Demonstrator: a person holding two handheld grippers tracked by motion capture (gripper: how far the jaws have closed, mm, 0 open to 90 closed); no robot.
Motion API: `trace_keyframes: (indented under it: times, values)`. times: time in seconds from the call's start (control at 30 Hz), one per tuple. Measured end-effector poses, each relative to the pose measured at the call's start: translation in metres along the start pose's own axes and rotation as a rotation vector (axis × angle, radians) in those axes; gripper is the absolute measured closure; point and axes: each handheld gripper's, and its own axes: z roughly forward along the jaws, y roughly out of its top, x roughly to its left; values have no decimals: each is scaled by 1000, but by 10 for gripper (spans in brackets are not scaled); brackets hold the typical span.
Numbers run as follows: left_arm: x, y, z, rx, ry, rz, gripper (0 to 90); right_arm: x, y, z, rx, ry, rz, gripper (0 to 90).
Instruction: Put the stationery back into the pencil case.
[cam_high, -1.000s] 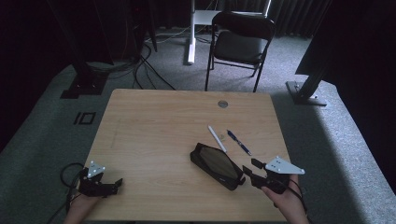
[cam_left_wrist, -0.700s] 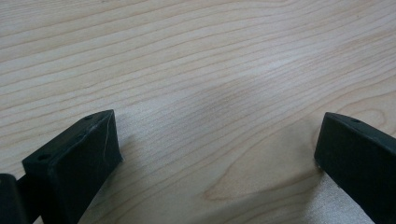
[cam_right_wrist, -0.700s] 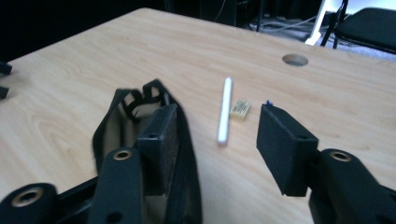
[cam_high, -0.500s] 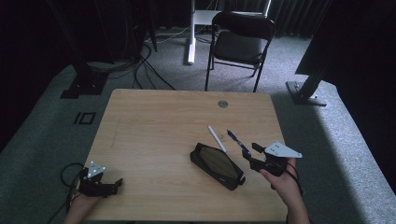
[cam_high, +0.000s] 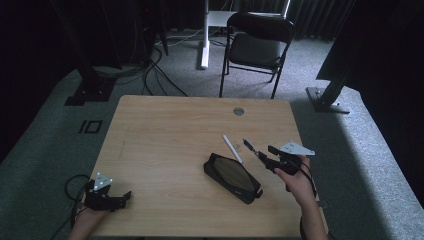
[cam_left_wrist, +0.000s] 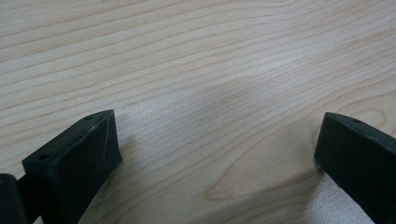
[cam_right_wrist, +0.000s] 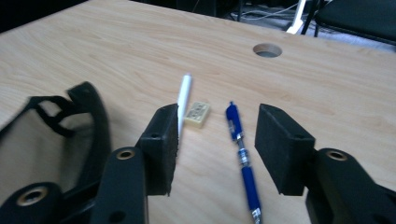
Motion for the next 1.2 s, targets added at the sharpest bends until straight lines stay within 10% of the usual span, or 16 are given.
trace_keyframes:
  times: [1.2]
  values:
    - [0, 0, 0, 0, 0, 0, 4, -32, -22, 90, 236, -24, 2, 567]
